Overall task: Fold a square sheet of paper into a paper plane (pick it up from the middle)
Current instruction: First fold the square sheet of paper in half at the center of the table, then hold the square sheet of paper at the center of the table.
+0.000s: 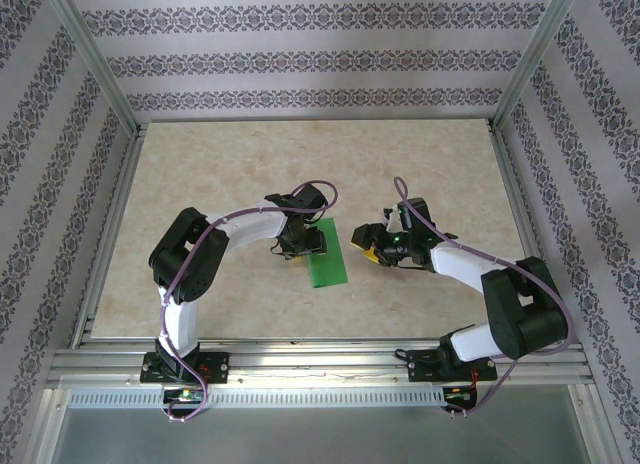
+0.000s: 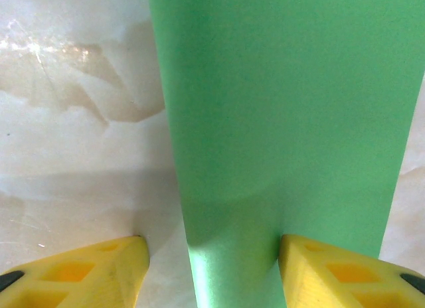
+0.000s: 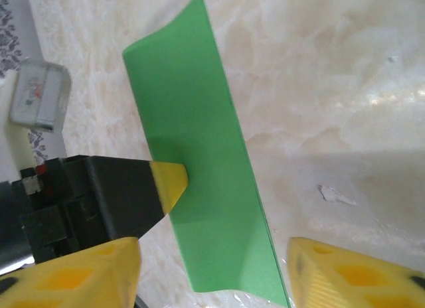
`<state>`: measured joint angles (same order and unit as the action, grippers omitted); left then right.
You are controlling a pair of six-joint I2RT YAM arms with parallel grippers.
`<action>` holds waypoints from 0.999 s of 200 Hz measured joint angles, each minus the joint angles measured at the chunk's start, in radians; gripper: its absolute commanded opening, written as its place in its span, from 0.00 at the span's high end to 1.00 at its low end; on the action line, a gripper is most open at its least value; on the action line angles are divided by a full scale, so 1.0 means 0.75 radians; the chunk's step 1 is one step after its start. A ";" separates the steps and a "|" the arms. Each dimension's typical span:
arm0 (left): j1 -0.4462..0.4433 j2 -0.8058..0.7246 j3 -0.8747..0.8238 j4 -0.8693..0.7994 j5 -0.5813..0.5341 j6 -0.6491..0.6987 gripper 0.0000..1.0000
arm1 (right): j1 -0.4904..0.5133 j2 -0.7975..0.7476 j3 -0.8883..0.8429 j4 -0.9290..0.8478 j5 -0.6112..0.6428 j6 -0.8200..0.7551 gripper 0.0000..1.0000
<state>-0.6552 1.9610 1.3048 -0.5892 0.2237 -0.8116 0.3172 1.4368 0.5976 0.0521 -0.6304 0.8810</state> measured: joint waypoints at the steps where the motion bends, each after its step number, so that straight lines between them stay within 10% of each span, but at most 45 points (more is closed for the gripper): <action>1: 0.000 0.001 0.000 0.000 0.000 0.000 0.42 | 0.000 0.002 0.001 0.000 -0.001 -0.005 0.57; 52: 0.000 0.000 0.000 -0.001 0.001 0.000 0.42 | 0.035 0.166 0.072 -0.009 -0.020 -0.060 1.00; 200: 0.000 0.000 -0.004 0.002 0.001 0.000 0.42 | 0.174 0.455 0.313 -0.102 -0.005 -0.163 1.00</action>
<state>-0.6552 1.9610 1.3022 -0.5877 0.2241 -0.8116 0.4480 1.7779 0.8326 -0.0246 -0.6342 0.7589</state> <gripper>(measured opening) 0.578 0.049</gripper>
